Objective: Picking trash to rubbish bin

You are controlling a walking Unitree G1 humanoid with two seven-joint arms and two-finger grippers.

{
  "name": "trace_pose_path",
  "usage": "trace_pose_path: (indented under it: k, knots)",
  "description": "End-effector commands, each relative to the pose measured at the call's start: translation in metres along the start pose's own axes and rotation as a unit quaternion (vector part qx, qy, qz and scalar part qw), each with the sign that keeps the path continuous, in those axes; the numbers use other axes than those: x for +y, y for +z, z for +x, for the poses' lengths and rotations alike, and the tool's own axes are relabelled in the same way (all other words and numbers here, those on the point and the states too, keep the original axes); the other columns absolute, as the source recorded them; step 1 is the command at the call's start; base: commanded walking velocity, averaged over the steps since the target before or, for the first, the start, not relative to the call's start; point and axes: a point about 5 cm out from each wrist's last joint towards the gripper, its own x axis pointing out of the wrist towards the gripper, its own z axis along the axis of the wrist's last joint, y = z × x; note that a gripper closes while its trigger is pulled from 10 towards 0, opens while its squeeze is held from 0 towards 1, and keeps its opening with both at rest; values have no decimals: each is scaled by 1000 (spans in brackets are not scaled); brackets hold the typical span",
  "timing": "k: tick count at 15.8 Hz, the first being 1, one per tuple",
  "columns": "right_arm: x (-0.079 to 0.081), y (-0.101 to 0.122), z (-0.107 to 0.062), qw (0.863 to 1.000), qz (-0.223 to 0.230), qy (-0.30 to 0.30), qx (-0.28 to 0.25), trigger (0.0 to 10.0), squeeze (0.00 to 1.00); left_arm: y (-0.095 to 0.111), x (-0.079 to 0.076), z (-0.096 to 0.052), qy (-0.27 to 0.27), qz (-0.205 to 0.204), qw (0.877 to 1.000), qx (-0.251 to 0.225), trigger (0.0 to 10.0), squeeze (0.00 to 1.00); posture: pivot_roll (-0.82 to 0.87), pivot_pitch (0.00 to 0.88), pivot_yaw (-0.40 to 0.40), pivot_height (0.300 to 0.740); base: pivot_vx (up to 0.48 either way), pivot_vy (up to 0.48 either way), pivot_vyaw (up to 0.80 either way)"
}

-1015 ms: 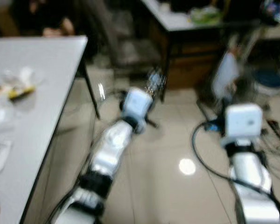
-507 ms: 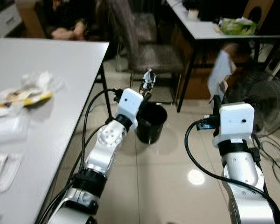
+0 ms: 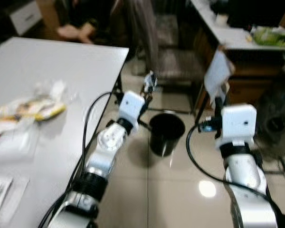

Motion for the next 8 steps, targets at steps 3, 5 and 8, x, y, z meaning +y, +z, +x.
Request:
trace_pose_path:
  k: [3,5,8]
  knots:
    - [-6,0,0,1000,-7,-11,-1,10000,0,4,-12,4,-22,4,1000,-8,0,0,71,63,8,740,480,0,0]
    - [-6,0,0,1000,-7,-11,-1,10000,0,3,-13,4,-23,4,1000,-8,0,0,72,64,7,740,480,0,0]
    - [-6,0,1,1000,-6,-10,-2,10000,0,2,-13,3,-25,5,1000,-6,0,0,74,64,5,740,480,0,0]
